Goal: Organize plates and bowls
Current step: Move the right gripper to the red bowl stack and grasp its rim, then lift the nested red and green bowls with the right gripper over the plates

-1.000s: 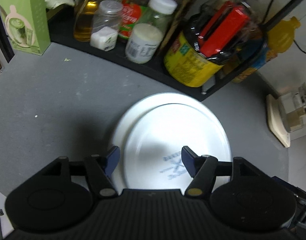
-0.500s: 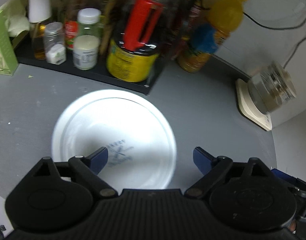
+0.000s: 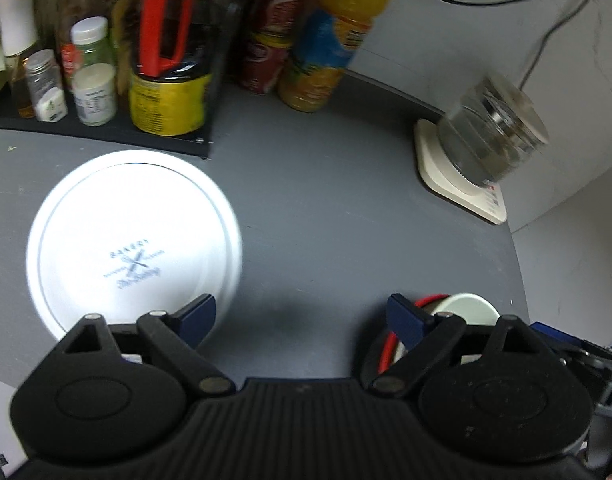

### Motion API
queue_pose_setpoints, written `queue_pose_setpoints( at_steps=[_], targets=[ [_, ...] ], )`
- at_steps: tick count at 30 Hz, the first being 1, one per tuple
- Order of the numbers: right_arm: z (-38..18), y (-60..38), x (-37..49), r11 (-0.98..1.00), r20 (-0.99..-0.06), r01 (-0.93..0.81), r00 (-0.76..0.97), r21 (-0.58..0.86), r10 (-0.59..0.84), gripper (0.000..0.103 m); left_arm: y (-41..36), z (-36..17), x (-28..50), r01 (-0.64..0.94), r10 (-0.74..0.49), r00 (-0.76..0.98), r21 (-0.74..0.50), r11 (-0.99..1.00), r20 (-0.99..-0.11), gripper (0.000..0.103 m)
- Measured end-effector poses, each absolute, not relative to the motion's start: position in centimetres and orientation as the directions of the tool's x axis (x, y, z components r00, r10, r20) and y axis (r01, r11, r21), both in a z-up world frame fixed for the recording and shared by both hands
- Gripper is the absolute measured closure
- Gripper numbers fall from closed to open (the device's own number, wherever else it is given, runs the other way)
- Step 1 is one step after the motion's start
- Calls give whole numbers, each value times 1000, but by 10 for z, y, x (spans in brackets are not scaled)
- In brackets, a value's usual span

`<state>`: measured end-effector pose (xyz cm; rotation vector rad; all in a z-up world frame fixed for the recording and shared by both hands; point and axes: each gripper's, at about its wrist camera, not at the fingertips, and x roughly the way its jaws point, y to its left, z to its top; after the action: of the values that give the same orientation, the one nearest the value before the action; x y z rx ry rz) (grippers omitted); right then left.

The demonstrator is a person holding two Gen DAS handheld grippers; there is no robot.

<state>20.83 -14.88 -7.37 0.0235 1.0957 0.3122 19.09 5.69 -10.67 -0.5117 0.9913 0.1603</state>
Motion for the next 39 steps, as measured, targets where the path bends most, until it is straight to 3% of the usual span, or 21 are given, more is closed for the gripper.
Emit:
queue_pose_setpoints(
  at_steps=[4,15,29,37,39],
  targets=[
    [-72,-172,207,963,-869,-208,428,172,248,0,33,-106,193,-330,-115,548,-341,880,-828,4],
    [-80,-225,202,973,-897,-148,382,179,223,1,-22,-126,206,-263,-186,477,-342,902,-859,4],
    [-124,-248,200,975,-935,-106,278,196,219,9,-34,-160,213,-328,-145,412,-295,898,-900,6],
    [-146,-259,207,982,-958,-79,219,169,183,24,-34,-182,211,-370,-183,389,-335,867,-903,9],
    [-151,-260,208,980,-960,-70,199,184,195,34,-35,-185,212,-376,-177,382,-327,867,-907,14]
  ],
)
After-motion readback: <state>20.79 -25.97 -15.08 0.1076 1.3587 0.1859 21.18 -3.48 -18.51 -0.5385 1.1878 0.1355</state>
